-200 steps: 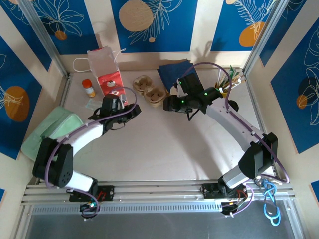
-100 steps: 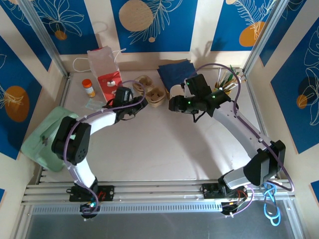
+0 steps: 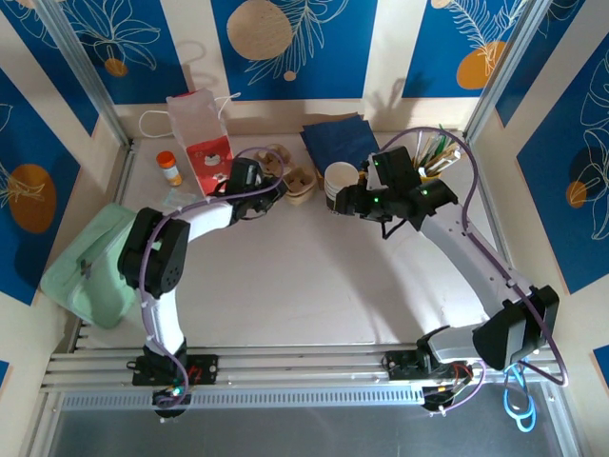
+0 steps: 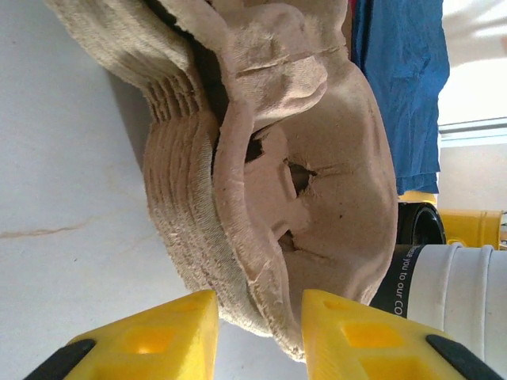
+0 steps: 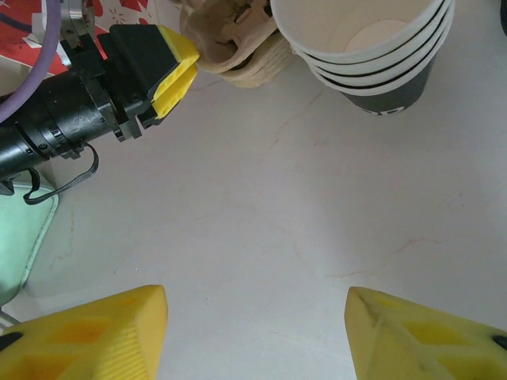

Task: Pack the takeout coffee

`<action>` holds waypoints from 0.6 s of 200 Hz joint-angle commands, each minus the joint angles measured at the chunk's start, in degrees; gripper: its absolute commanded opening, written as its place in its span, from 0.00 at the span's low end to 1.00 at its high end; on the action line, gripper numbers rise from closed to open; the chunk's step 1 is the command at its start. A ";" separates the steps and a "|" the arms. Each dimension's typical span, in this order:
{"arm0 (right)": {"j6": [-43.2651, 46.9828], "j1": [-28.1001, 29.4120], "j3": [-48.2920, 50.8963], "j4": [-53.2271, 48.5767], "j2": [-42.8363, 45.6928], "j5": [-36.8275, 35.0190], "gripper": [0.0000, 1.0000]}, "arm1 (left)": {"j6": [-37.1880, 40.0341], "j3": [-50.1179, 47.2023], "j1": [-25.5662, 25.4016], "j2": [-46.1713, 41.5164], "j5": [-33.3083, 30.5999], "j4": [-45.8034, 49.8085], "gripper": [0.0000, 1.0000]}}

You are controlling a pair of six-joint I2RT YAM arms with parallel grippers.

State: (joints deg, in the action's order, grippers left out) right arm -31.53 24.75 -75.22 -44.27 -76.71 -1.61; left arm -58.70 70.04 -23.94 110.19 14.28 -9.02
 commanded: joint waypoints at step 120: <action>0.94 -3.75 2.98 0.27 4.07 4.73 0.61 | -3.33 3.92 -0.91 2.85 -1.85 -4.14 0.27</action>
State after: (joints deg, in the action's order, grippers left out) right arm -31.33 21.32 -72.62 -44.12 -73.76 1.17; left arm -61.06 73.03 -24.47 112.81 13.41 -10.61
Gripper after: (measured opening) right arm 0.614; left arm 0.291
